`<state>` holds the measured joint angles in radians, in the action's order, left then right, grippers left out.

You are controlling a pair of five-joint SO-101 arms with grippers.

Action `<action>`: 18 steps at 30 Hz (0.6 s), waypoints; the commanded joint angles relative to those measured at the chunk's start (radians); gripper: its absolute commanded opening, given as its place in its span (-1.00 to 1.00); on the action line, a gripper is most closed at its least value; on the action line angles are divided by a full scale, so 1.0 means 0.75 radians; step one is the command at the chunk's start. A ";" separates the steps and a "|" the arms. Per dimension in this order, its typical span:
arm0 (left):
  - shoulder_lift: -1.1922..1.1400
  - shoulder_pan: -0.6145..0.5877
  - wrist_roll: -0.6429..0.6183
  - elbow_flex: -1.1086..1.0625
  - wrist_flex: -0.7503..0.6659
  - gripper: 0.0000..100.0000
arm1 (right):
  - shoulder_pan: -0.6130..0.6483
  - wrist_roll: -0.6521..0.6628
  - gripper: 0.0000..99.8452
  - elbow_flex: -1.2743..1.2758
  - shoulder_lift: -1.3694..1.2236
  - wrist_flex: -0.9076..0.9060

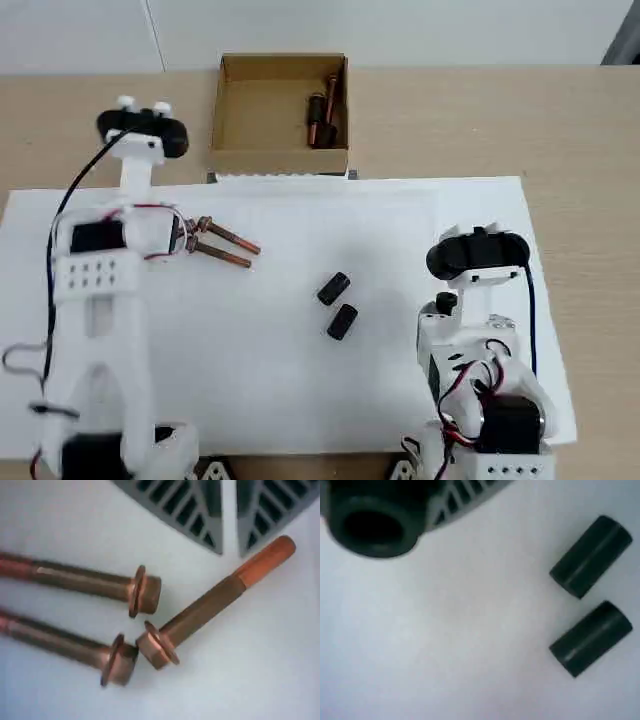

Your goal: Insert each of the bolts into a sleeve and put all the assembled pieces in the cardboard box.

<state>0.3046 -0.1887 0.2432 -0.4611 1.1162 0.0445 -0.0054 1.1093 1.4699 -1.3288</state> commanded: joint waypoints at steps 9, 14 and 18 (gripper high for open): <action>-0.544 -0.018 0.495 0.662 0.430 -0.99 | -0.005 -0.002 -1.00 0.061 0.005 0.124; -0.808 -0.047 0.669 0.924 0.573 -0.99 | -0.005 0.000 -1.00 0.061 0.013 0.124; -0.994 -0.072 0.734 1.151 0.659 -0.98 | -0.005 0.000 -1.00 0.061 0.013 0.124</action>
<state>-0.3859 -0.2271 0.7572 0.2631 1.5673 0.0445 -0.0054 1.1600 1.4699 -1.2597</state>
